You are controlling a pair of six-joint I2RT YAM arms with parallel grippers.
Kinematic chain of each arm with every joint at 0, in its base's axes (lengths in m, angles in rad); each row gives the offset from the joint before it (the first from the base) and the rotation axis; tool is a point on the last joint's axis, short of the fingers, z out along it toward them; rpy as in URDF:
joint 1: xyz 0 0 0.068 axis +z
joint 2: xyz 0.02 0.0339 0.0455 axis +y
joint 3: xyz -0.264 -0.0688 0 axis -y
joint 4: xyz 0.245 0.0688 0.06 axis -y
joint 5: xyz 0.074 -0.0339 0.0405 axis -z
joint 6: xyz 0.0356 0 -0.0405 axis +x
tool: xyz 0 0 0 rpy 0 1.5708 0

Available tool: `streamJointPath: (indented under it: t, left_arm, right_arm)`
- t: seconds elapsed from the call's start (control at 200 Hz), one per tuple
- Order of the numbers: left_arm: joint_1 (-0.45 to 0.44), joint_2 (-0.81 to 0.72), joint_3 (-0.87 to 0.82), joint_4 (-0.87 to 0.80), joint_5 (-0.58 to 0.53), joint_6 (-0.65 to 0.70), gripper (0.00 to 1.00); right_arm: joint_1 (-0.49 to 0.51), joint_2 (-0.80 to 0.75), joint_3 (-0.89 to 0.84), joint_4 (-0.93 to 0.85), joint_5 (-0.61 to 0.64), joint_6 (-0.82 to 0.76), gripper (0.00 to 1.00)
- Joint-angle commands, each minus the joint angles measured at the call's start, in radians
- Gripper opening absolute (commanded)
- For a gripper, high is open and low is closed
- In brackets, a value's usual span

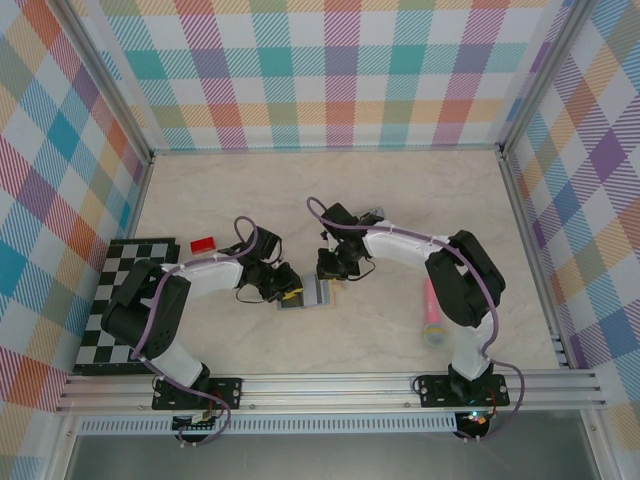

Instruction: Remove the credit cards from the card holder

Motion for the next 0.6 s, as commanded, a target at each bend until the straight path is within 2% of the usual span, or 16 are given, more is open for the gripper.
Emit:
streamJointPath:
  t: [0.0, 0.2, 0.485, 0.595]
  left_arm:
    - [0.009, 0.018, -0.003, -0.058, -0.029, 0.009, 0.17]
    - [0.009, 0.019, -0.002, -0.058, -0.027, 0.010, 0.17]
    - [0.008, 0.013, 0.006, -0.058, -0.028, 0.009, 0.17]
    - [0.009, -0.035, 0.043, -0.173, -0.085, 0.033, 0.18]
  right_arm:
    - [0.004, 0.008, -0.011, 0.013, -0.041, -0.015, 0.16]
    - [0.004, 0.056, 0.018, -0.024, -0.030, -0.013, 0.23]
    - [0.004, 0.063, 0.012, 0.018, -0.104, -0.018, 0.22]
    - [0.004, 0.036, -0.001, 0.073, -0.168, -0.014, 0.22]
